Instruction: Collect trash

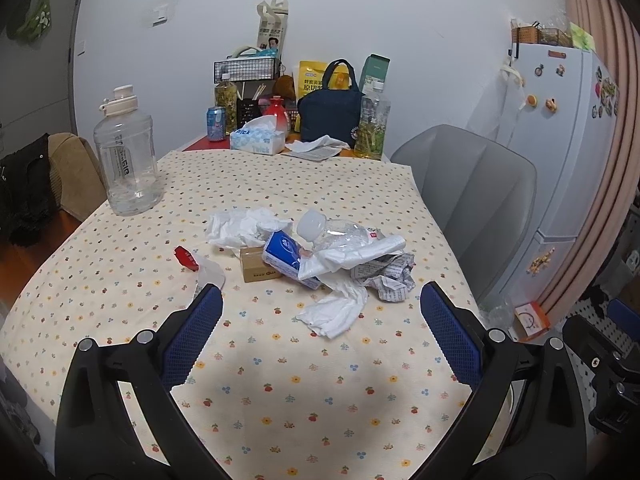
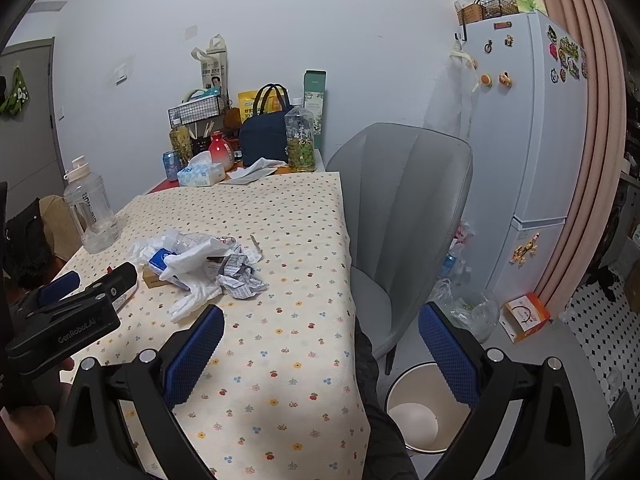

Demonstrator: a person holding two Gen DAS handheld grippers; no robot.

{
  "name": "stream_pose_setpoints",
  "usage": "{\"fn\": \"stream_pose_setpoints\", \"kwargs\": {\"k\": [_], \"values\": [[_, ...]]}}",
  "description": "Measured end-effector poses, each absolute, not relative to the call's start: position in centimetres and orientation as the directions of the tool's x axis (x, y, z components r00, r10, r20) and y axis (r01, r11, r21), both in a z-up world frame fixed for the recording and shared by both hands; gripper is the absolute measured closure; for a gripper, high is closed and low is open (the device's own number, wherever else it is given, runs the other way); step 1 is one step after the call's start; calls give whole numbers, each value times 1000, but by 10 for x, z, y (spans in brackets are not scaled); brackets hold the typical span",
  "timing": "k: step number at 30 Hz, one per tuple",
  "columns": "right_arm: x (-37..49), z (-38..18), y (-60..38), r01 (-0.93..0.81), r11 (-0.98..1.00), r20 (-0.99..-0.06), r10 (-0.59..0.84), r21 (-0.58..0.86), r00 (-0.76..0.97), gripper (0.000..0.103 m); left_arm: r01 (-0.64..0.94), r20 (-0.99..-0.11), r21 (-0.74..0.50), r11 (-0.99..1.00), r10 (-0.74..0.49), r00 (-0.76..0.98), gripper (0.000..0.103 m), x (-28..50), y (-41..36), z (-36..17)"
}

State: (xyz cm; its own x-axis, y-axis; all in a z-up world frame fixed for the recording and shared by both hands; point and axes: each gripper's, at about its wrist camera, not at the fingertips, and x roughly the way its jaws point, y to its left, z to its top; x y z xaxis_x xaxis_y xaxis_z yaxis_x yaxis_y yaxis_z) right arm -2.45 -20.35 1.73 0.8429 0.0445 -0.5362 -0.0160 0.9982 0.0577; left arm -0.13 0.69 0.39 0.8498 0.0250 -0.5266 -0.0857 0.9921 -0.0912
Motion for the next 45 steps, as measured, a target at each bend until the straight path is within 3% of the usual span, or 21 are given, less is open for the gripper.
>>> {"fn": "stream_pose_setpoints", "kwargs": {"k": [45], "values": [[-24, 16, -208, -6, 997, -541, 43, 71, 840, 8, -92, -527, -90, 992, 31, 849, 5, -1, 10, 1]]}}
